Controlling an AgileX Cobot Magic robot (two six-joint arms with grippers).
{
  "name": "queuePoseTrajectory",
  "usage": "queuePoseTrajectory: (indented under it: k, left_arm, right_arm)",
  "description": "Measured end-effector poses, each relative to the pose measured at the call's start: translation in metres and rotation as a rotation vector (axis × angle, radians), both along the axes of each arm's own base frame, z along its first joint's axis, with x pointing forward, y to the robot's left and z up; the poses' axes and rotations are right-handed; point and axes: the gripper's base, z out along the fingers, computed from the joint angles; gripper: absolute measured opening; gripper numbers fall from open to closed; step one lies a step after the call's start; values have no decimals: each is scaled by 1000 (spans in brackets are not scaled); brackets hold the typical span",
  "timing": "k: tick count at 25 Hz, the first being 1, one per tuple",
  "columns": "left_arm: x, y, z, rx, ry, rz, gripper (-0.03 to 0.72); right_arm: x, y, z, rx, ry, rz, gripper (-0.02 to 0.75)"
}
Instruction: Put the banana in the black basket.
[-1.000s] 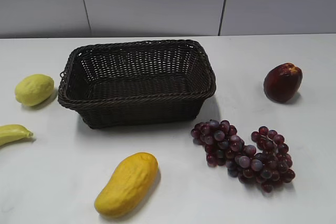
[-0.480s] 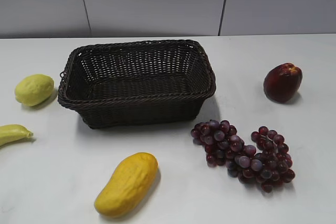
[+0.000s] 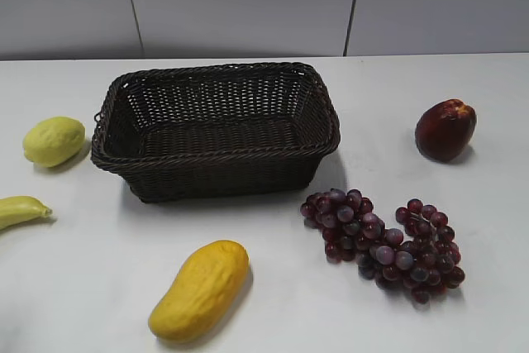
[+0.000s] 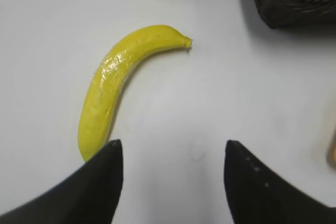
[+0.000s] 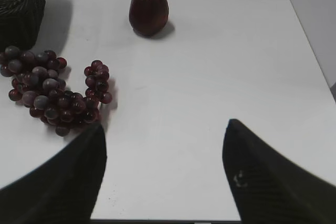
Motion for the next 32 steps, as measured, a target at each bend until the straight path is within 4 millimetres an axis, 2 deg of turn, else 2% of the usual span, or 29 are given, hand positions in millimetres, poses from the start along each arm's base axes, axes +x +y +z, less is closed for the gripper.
queuePoseTrajectory:
  k: [8,11,13,16,25,32]
  left_arm:
    - [61,9,-25,154,227,-30,595]
    - [78,11,-43,196,302,-47,601]
    - [87,11,-56,206,351,-56,637]
    - [97,13,-75,240,408,-77,667]
    - [118,17,-120,301,496,-135,670]
    - [129,18,-140,327,480,-172,668]
  right_arm:
    - [0,0,0,0,0,0,555]
    - [0,0,0,0,0,0,555]
    - [0,0,0,0,0,0,555]
    - [0,0,0,0,0,0,555]
    - [0,0,0,-1,0,0,555]
    - [0,0,0,-1,0,0,555]
